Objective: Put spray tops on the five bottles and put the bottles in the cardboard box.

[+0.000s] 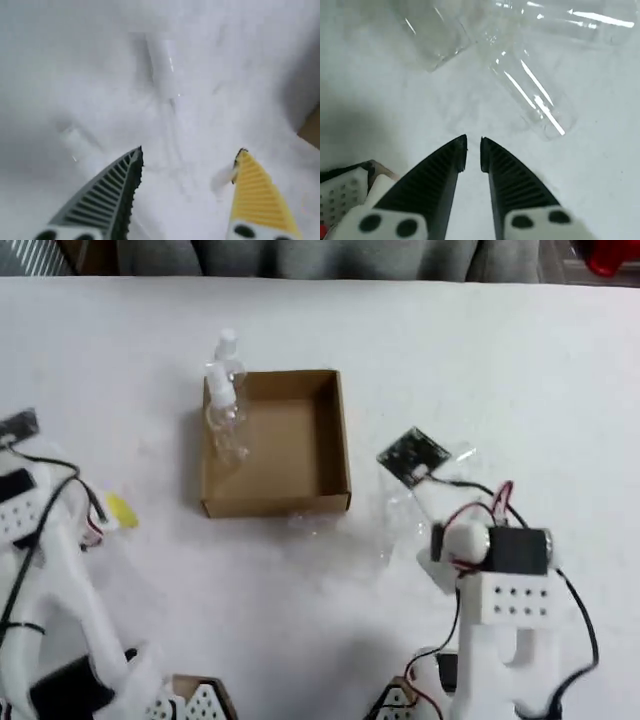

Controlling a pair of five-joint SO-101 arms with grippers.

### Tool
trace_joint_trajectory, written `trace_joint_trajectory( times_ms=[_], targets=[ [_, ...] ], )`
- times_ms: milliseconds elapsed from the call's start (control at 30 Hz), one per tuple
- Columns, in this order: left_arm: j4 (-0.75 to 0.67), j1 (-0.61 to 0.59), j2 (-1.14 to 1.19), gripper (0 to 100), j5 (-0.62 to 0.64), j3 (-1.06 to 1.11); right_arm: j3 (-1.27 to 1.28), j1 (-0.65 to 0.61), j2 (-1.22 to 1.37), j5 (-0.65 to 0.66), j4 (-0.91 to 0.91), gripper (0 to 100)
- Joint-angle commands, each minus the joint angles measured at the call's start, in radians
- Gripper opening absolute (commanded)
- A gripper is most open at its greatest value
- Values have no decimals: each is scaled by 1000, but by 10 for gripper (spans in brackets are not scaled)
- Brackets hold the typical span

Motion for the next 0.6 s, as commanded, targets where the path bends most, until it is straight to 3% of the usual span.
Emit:
trace_joint_trajectory(
  times_ms=[0, 133, 333, 433, 567],
  targets=[
    [-58, 25, -104, 278, -58, 114, 6, -65, 82, -40, -119, 22],
    [-196, 25, -108, 278, -80, 230, 32, -160, 203, -38, -196, 52],
    [-321, -1, -108, 278, -78, 264, 32, -308, 280, -38, -240, 240],
    [-407, -1, -108, 278, -78, 302, 41, -337, 288, -29, -303, 298],
    [-425, -1, -111, 278, -78, 315, 106, -335, 288, 54, -386, 305]
  ],
)
